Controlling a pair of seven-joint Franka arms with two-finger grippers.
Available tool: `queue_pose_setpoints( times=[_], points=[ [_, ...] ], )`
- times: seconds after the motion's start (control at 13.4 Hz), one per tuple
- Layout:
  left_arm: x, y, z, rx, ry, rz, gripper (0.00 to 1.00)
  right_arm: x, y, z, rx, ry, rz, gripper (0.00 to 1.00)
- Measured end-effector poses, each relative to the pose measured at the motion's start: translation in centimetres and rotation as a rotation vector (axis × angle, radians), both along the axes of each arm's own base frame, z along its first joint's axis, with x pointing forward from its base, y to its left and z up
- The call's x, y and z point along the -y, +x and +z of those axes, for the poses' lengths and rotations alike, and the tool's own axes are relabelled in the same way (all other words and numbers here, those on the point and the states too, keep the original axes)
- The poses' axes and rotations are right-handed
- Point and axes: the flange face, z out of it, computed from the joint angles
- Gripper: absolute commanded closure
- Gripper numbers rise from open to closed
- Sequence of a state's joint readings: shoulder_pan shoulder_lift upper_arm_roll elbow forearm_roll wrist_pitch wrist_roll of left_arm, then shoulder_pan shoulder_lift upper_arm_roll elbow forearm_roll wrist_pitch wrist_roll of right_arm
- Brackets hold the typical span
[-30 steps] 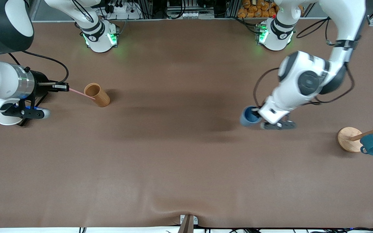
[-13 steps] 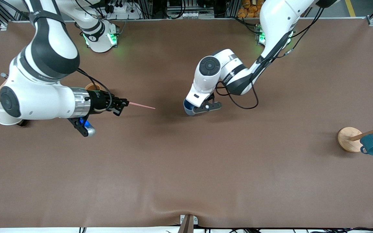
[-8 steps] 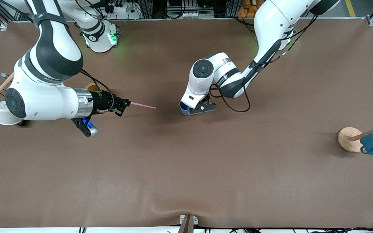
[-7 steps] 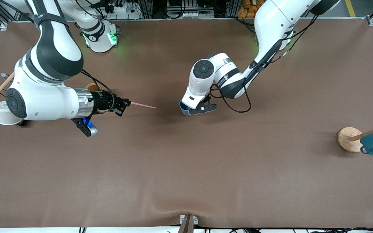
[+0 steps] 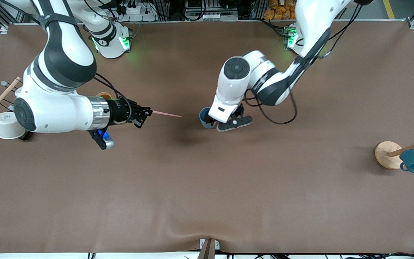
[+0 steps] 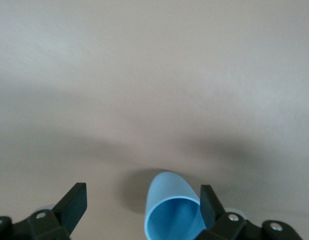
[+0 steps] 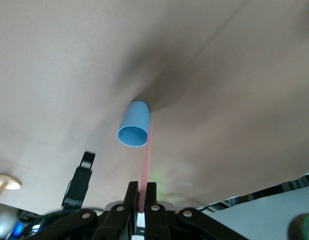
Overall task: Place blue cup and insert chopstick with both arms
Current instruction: 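Carry the blue cup to mid-table while the right gripper brings the chopstick, then insert the pink chopstick into the blue cup with the right gripper, then release the cup and chopstick, withdrawing both grippers toward their bases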
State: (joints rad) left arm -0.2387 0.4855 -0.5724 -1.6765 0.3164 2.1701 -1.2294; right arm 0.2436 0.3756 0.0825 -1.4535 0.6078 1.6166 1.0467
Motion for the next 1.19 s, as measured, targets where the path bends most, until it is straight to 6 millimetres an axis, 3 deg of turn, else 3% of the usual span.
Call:
queue_pose_setpoints(
  times=[0.22,0.37,0.67,0.75,0.82,1.04,1.19],
  points=[
    [-3.0,2.0,5.4,0.050,0.024,0.033,0.00,-4.6,-1.2,-0.8,0.020,-0.012,-0.050,1.00],
    [-5.1,3.5,7.9,0.074,0.016,0.047,0.00,-7.7,-2.5,-2.2,0.032,-0.023,-0.069,1.00],
    [-9.3,6.2,12.0,0.069,0.016,0.055,0.00,-10.7,-4.5,-4.9,0.043,-0.039,-0.063,1.00],
    [-10.1,6.6,12.8,0.063,0.026,0.053,0.00,-11.3,-4.9,-5.6,0.046,-0.043,-0.061,0.45],
    [-10.9,7.0,13.6,0.059,0.036,0.048,0.00,-11.8,-5.4,-6.3,0.048,-0.048,-0.060,0.00],
    [-13.7,8.0,15.8,0.047,0.029,0.015,0.00,-11.8,-5.7,-7.2,0.036,-0.061,-0.071,0.00],
    [-16.3,8.5,17.4,0.043,0.025,0.001,0.00,-10.4,-5.0,-6.5,0.019,-0.070,-0.074,0.00]
  ],
)
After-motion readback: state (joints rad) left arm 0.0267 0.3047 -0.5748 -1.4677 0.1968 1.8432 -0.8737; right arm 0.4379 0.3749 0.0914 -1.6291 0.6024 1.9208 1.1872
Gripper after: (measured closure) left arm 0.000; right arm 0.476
